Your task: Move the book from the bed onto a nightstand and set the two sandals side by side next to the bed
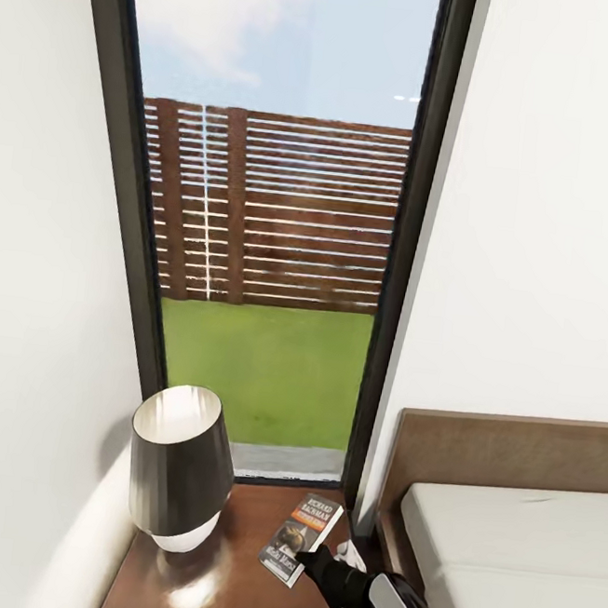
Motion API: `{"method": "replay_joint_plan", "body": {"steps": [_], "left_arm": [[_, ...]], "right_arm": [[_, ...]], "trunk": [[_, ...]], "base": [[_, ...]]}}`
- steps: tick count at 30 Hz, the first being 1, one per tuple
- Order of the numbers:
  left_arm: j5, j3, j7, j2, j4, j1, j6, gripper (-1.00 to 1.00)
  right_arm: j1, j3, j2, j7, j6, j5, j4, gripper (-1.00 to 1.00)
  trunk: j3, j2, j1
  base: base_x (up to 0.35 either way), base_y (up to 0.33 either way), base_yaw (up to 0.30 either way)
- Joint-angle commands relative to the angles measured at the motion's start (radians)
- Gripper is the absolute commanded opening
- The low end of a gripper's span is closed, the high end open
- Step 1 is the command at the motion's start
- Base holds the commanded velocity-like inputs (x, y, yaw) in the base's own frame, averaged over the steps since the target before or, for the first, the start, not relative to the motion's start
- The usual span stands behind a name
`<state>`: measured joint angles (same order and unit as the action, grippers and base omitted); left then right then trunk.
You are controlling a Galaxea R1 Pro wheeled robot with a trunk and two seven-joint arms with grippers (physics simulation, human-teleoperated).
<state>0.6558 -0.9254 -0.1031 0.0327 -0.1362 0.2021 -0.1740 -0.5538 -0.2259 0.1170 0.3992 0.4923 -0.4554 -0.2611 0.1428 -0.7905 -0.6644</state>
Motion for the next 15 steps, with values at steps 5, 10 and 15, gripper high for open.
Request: {"method": "replay_joint_plan", "body": {"steps": [5,10,15], "left_arm": [[0.005,-0.009,-0.006,0.001,-0.005,0.000,-0.001,1.00],[0.005,-0.009,-0.005,0.001,-0.007,0.000,-0.001,1.00],[0.005,-0.009,-0.005,0.001,-0.008,0.000,-0.001,1.00]], "right_arm": [[-0.004,-0.006,0.002,-0.001,0.008,-0.003,-0.001,-1.00],[-0.006,-0.006,0.005,-0.011,0.009,-0.002,0.002,-1.00],[-0.008,-0.006,0.011,-0.038,0.016,-0.003,0.002,-1.00]], "trunk": [[0.017,-0.037,-0.019],[0.033,-0.072,-0.039],[0.049,-0.107,-0.058]], "base": [[0.000,0.000,0.000],[0.000,0.000,0.000],[0.000,0.000,0.000]]}}
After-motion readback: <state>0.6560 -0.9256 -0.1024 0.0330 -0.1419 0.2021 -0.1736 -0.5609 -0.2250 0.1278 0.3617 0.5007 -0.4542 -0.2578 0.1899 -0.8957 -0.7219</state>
